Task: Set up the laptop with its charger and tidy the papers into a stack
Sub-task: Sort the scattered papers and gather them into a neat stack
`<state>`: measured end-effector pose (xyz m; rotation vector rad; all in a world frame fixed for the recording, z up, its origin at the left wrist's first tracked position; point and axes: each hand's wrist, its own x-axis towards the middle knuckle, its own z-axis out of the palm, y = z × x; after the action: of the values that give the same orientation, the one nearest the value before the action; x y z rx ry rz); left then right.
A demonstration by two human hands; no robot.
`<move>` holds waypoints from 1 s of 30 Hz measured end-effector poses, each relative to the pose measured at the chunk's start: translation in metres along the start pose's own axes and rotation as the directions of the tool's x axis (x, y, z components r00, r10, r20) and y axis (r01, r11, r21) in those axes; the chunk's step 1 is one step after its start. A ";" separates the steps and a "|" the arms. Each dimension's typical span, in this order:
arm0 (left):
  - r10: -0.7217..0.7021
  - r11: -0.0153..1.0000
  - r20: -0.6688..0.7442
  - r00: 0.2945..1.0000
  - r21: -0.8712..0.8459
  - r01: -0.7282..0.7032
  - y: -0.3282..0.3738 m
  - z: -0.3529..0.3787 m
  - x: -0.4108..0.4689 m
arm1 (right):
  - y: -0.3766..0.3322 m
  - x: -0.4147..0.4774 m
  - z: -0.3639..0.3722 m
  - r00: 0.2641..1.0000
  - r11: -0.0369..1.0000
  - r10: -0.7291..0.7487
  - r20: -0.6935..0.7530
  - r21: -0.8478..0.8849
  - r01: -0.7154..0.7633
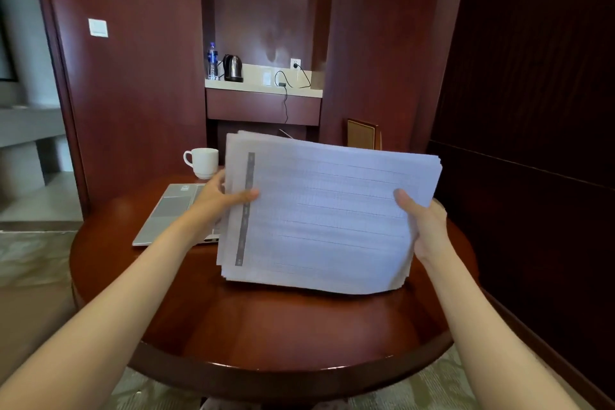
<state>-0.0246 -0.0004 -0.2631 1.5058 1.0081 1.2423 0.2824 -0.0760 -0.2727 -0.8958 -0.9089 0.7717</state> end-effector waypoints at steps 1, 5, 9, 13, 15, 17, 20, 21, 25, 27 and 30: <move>-0.035 0.999 0.051 0.998 0.010 0.035 -0.002 -0.005 -0.004 | 0.000 0.000 -0.003 0.999 0.998 -0.014 -0.037 0.054 0.016; -0.007 0.952 0.199 0.980 -0.299 0.067 -0.006 -0.004 -0.015 | 0.000 0.000 -0.015 0.991 0.974 0.019 -0.134 0.225 0.012; 0.147 0.669 0.206 0.968 -0.741 0.056 0.007 0.030 -0.018 | 0.010 -0.006 -0.005 0.982 0.943 0.043 -0.183 0.332 0.021; 0.196 0.579 0.046 0.980 -0.812 -0.078 0.018 0.068 -0.025 | 0.028 -0.014 0.010 0.979 0.893 0.138 -0.152 0.447 -0.057; 0.084 0.726 -0.087 0.993 -0.677 -0.121 0.019 0.090 -0.029 | 0.037 -0.019 0.020 0.984 0.857 0.161 -0.073 0.506 -0.103; 0.033 0.787 -0.243 0.969 -0.591 -0.176 0.022 0.099 -0.027 | 0.042 -0.021 0.025 0.986 0.851 0.166 0.025 0.501 -0.156; 0.073 0.818 -0.358 0.931 -0.512 -0.262 0.037 0.081 -0.015 | 0.037 -0.015 0.009 0.992 0.941 0.115 0.051 0.313 -0.126; 0.099 0.843 -0.362 0.927 -0.464 -0.271 0.043 0.073 -0.011 | 0.035 -0.011 0.000 0.993 0.970 0.109 0.035 0.213 -0.113; 0.218 0.905 -0.270 0.938 -0.303 -0.298 0.052 0.062 -0.002 | 0.021 -0.002 0.001 0.990 0.974 0.065 0.128 -0.223 -0.035; 0.223 0.921 -0.242 0.944 -0.265 -0.285 0.052 0.069 -0.003 | 0.014 -0.003 0.020 0.984 0.973 0.007 0.179 -0.227 0.034; 0.200 0.930 -0.233 0.952 -0.260 -0.259 0.051 0.070 0.000 | 0.008 -0.001 0.034 0.982 0.981 -0.077 0.174 -0.162 0.106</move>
<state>0.0467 -0.0236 -0.2189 1.3141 0.7489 1.6619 0.2504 -0.0628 -0.2689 -0.9415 -1.1701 0.7040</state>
